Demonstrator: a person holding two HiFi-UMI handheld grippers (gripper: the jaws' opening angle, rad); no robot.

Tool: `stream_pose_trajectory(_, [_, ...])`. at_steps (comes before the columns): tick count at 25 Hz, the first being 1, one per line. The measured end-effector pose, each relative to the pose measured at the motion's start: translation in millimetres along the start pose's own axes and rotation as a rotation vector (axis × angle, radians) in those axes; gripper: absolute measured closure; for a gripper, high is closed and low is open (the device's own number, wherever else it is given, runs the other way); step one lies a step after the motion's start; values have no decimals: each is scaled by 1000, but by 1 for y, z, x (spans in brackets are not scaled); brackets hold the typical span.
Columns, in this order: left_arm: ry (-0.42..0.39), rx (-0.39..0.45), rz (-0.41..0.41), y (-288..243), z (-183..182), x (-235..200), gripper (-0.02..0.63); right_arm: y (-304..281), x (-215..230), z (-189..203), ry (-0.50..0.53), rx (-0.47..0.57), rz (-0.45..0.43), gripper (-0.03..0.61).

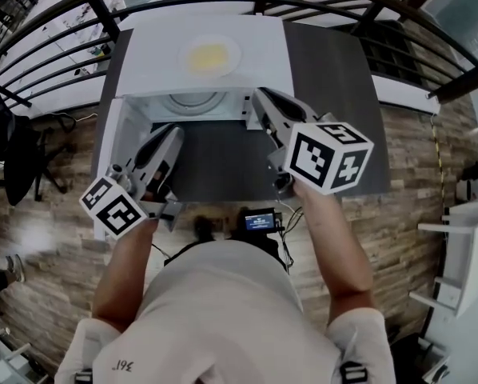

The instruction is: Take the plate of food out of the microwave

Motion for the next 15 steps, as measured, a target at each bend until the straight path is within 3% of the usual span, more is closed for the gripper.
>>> stream_pose_trajectory(15, [4, -53, 13, 32, 34, 7, 580, 26, -28, 38, 73, 17, -46, 577])
Point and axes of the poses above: the fingertips, and each gripper's own axes: y backward along the fingers, x to its right, z out of its underside, the point moved 3 cm from there along y, backward along the fingers, and after that the axes turned 6 degrees about z, right-handed, at the moved point
